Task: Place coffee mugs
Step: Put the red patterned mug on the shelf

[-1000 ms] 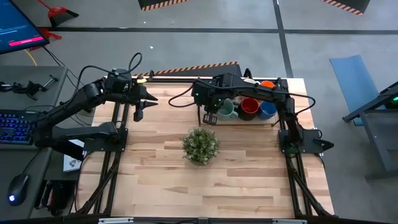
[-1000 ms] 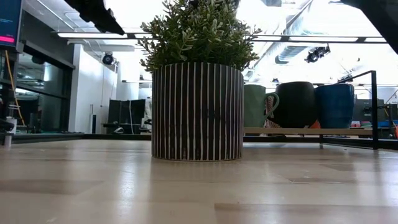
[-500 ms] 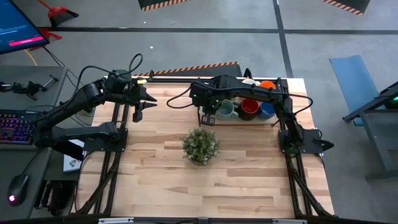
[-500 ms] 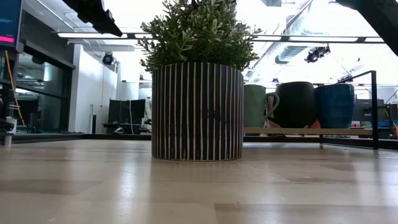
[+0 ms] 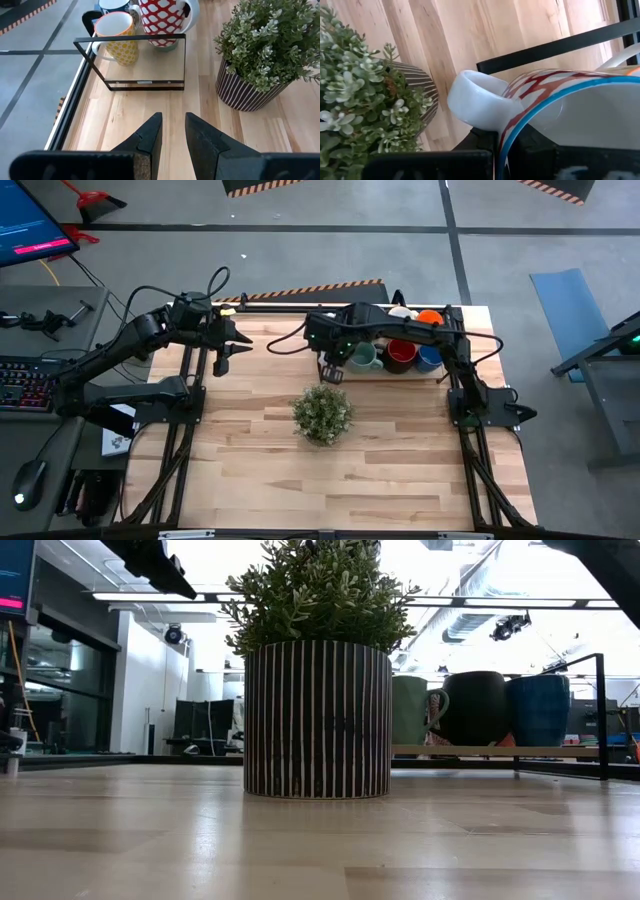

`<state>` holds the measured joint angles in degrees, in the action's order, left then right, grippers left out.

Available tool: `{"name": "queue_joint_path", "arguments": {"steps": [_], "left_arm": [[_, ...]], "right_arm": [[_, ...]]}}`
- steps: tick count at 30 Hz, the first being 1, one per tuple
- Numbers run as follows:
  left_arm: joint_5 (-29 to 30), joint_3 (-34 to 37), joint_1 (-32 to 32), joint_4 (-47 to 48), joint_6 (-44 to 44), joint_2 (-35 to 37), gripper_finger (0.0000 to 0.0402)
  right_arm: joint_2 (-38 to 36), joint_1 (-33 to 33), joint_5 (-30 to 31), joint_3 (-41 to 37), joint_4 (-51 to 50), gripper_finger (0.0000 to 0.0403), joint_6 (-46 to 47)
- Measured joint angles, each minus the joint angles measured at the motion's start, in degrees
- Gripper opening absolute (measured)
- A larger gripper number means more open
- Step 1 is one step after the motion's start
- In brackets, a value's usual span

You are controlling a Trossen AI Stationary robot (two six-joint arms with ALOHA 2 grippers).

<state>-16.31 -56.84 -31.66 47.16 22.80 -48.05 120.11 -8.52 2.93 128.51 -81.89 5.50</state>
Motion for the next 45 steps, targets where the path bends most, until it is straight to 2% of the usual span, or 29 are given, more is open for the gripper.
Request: {"name": "queue_joint_path", "arguments": {"steps": [4, 9, 13, 20, 26, 31, 37, 39, 42, 45], "left_arm": [[0.02, 0.00, 0.00, 0.07, 0.37, 0.00, 0.0076], [0.02, 0.00, -0.01, 0.13, 0.84, 0.00, 0.0076], [0.00, 0.02, -0.59, 0.14, 0.87, 0.02, 0.0076], [-0.07, 0.02, -1.44, 0.07, 0.20, 0.00, 0.0076], [-0.05, 0.02, -1.42, 0.04, -0.02, 0.02, 0.0076], [-0.05, 0.02, -1.40, -0.45, 0.41, 0.02, 0.0076], [-0.05, 0.02, -1.42, -0.78, 0.42, 0.02, 0.0076], [-0.03, 0.02, -1.42, -0.79, 0.41, 0.02, 0.0076], [-0.03, 0.02, -1.41, -0.78, 0.35, 0.02, 0.0076], [-0.02, 0.02, -1.42, -0.76, -0.33, 0.02, 0.0076]], "right_arm": [[0.00, 1.10, 2.33, 0.00, -1.20, 0.0000, 1.04], [-1.71, 1.75, 3.33, -0.01, -7.52, 0.0000, 2.20], [-3.27, 2.31, 6.71, 0.02, -5.33, 0.0000, 2.32], [-3.74, 2.99, 7.36, 0.00, -3.16, 0.0000, 0.57], [-5.93, 3.53, 11.65, -0.04, -7.56, 0.0000, 1.53], [-9.97, 3.54, 16.07, 0.00, -7.83, 0.0000, 4.97], [-11.27, 5.04, 22.50, -0.10, -8.07, 0.0000, 6.39], [-11.79, 5.57, 24.56, -2.73, -7.20, 0.0000, 6.24], [-15.67, 5.91, 22.78, -12.23, -4.34, 0.0000, 7.72], [-21.64, 6.06, 19.10, -21.59, 6.57, 0.0000, 7.31]]}}
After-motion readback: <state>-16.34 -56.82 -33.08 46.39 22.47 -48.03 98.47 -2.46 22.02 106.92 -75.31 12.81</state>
